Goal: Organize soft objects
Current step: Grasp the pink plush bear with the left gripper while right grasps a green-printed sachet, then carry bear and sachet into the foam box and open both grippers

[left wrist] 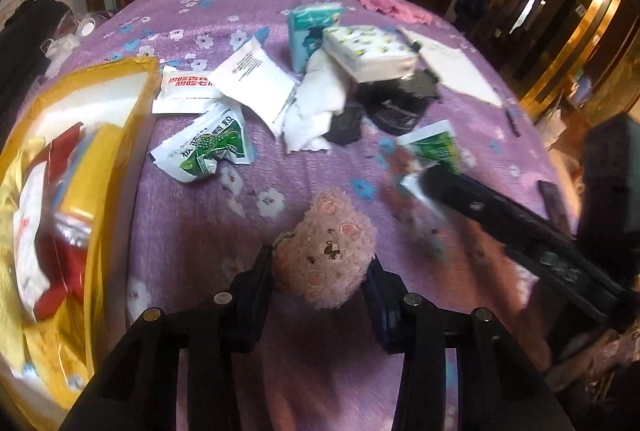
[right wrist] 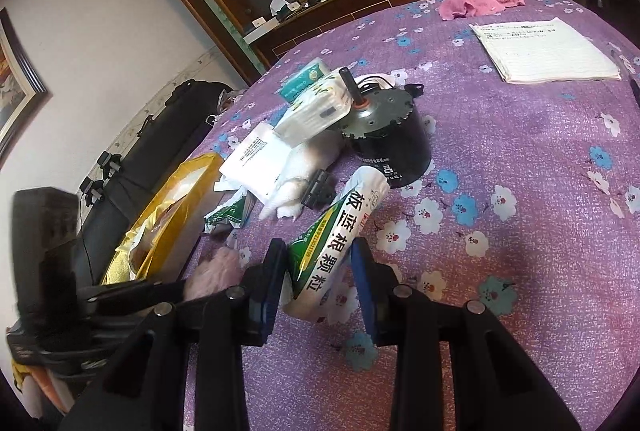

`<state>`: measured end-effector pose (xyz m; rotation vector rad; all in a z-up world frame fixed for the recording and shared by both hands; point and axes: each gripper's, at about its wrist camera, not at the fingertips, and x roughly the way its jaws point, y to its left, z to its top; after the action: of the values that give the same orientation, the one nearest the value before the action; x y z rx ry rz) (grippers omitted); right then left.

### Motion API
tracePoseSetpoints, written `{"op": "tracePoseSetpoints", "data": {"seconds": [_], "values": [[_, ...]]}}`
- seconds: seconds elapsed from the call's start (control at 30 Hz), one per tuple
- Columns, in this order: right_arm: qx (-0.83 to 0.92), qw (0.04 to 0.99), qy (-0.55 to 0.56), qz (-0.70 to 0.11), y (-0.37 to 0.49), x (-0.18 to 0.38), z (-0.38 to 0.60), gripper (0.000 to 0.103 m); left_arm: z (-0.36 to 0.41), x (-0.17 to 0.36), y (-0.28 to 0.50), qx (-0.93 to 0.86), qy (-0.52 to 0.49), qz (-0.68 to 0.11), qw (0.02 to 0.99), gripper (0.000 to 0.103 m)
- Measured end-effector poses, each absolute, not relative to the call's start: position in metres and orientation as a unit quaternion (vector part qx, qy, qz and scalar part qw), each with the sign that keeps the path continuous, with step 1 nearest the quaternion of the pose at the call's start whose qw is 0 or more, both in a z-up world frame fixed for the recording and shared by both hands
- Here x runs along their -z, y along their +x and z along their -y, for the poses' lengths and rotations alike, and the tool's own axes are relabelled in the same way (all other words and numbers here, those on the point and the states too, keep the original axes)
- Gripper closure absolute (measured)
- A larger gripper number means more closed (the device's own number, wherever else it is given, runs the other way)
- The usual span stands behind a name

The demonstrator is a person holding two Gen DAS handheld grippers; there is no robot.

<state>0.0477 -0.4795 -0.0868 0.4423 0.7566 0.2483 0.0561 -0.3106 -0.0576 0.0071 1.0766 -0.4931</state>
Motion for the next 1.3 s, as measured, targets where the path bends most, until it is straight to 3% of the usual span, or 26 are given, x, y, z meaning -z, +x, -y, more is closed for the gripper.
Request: {"op": "tracePoseSetpoints", "data": {"seconds": [0.77,1.3], "values": [[-0.217,0.897,0.173,-0.345,0.014,0.041,0.394,0.071,0.216,-0.012,0.019,0.215,-0.104,-0.436,0.868,0.059],[-0.276,0.877,0.153,-0.362,0.05,0.037,0.339,0.071,0.145,-0.002,0.061,0.139,-0.131,-0.43,0.883,0.059]]}}
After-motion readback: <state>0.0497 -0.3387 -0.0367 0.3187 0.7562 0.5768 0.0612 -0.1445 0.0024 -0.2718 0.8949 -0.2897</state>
